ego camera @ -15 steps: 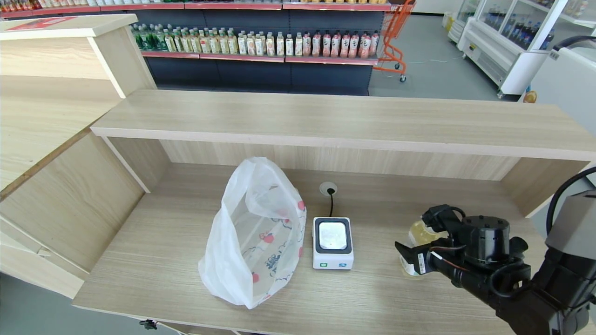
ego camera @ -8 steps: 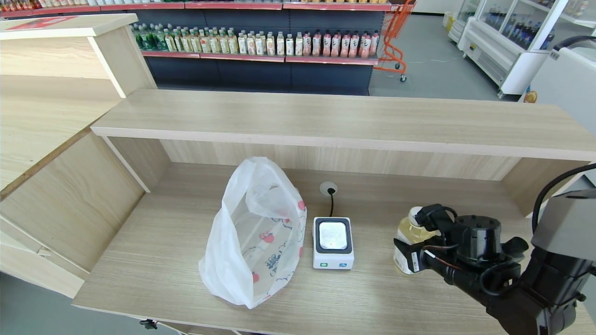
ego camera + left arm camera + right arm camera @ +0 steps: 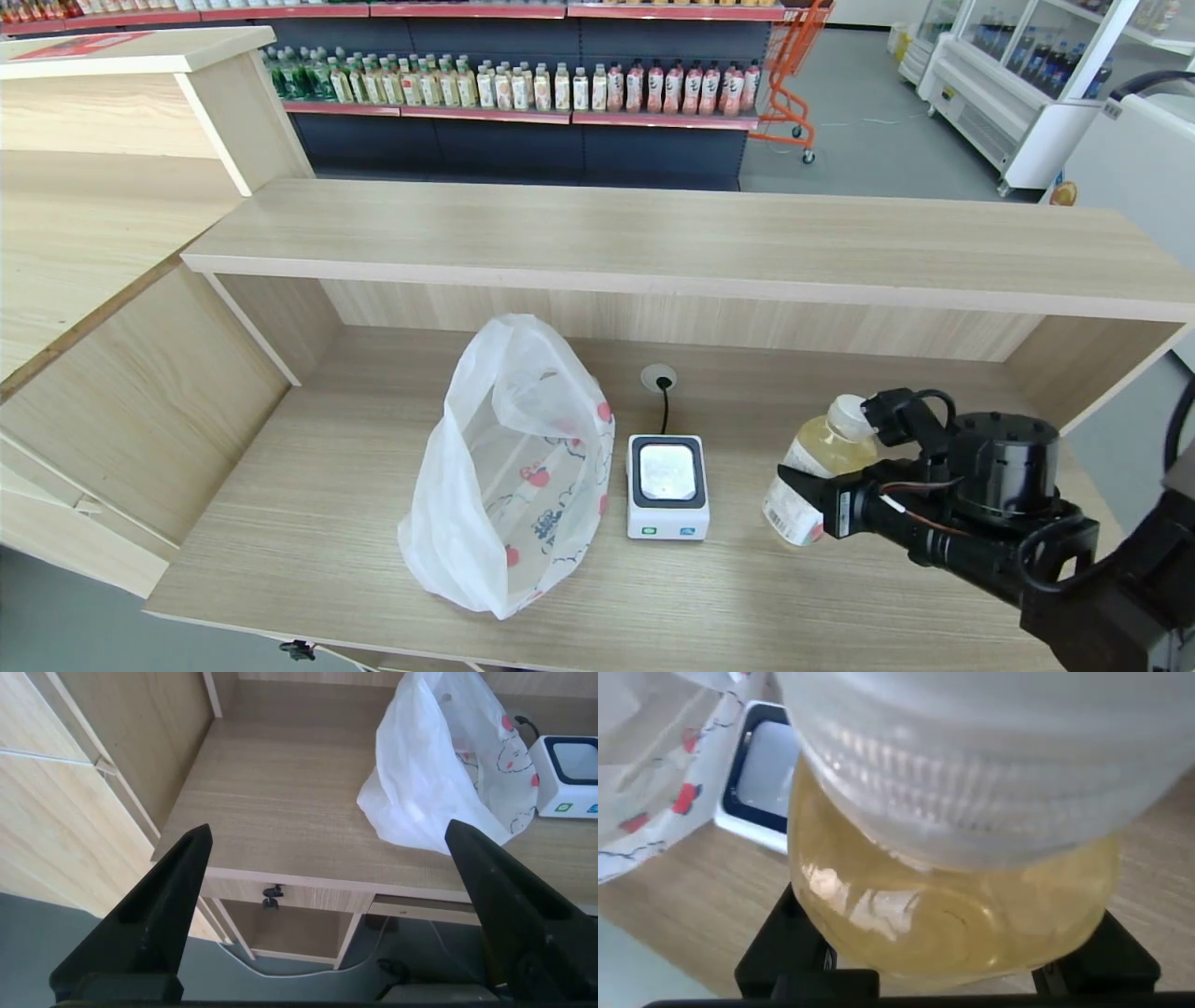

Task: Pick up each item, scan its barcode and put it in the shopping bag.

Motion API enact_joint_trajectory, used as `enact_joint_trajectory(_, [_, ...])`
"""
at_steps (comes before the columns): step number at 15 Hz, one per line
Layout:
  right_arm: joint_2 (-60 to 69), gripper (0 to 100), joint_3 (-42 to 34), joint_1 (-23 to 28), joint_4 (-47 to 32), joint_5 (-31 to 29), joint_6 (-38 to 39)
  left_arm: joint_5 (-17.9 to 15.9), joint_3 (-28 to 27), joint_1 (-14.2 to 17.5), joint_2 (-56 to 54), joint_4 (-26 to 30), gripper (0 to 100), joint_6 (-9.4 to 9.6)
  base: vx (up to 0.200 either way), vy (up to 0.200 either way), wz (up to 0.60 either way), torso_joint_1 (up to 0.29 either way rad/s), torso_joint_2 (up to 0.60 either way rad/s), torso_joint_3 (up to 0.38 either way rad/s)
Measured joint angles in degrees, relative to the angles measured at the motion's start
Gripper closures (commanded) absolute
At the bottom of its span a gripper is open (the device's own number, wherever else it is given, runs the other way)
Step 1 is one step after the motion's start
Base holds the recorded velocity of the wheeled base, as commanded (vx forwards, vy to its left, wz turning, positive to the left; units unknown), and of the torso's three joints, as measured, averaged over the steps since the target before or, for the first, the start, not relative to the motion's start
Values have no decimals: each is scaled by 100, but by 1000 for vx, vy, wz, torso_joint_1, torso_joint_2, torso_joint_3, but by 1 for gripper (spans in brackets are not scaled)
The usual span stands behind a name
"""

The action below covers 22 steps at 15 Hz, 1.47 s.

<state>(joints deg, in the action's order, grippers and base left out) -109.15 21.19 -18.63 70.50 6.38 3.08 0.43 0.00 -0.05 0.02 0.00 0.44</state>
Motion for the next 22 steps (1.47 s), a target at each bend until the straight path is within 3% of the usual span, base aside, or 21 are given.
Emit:
enact_joint_trajectory(2, [634,100,9,-2,-744,717,416,0,0,0,0,0,0,0,0,0,0,0,0,0])
enact_joint_trajectory(5, [1606,100,11,-199,-1710,2299,945,0,0,0,0,0,0,0,0,0,0,0,0,0])
enact_joint_trajectory(12, [2354,100,328,-1681,-2167,2431,1259,0,0,-5,0,0,0,0,0,0,0,0,0,0])
enact_joint_trajectory(22, [2533,100,806,-2053,-2688,2419,1925,0,0,0,0,0,0,0,0,0,0,0,0,0])
